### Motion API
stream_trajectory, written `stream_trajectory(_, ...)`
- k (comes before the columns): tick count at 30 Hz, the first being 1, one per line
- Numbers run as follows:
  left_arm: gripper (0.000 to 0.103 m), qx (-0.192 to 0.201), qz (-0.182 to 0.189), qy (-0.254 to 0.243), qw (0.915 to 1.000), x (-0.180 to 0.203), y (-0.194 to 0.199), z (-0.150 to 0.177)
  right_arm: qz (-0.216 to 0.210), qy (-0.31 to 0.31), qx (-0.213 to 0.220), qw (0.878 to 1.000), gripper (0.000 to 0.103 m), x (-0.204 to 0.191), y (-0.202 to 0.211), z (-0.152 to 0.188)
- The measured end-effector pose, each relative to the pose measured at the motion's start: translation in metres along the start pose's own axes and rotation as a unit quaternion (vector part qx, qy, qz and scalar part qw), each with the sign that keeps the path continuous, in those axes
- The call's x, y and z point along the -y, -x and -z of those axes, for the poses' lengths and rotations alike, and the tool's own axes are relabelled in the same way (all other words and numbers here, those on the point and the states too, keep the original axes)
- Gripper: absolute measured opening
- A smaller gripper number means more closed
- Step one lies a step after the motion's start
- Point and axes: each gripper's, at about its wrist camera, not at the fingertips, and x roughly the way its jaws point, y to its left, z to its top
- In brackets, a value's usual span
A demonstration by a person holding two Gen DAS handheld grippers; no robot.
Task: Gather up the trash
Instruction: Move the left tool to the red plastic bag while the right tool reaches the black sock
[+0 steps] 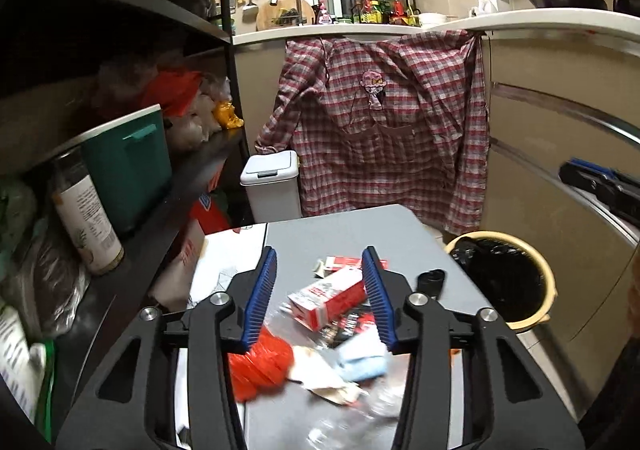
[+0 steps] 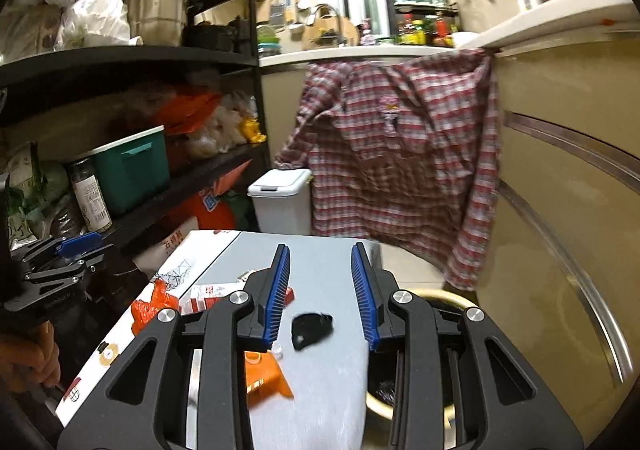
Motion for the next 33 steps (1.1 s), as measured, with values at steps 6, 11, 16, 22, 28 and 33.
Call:
stream_trajectory(6,0.033,-0.068,0.003,0.059,0.9960,-0.042,-0.042,0.022,-0.020,-0.013,-0.064,0.998,0.027,-0.001,-0.075,0.032)
stream_trajectory(11,0.033,-0.099,-0.007,0.090,0.9910,-0.065,-0.058,0.035,-0.019,-0.032,-0.121,0.992,0.028,-0.002,-0.129,0.060)
stream_trajectory(16,0.033,-0.178,-0.005,0.138,0.9743,-0.079,-0.094,0.066,-0.012,-0.085,-0.179,0.980,0.043,0.012,-0.175,0.082)
stream_trajectory(22,0.065,-0.218,-0.032,0.141,0.9652,-0.090,-0.115,0.084,-0.005,-0.117,-0.238,0.964,0.051,0.022,-0.213,0.107)
stream_trajectory(28,0.066,-0.260,-0.027,0.139,0.9553,-0.089,-0.130,0.097,-0.008,-0.114,-0.257,0.960,0.053,0.018,-0.223,0.115)
stream_trajectory(33,0.066,-0.266,-0.028,0.127,0.9552,-0.085,-0.133,0.099,-0.011,-0.113,-0.257,0.960,0.053,0.016,-0.226,0.115)
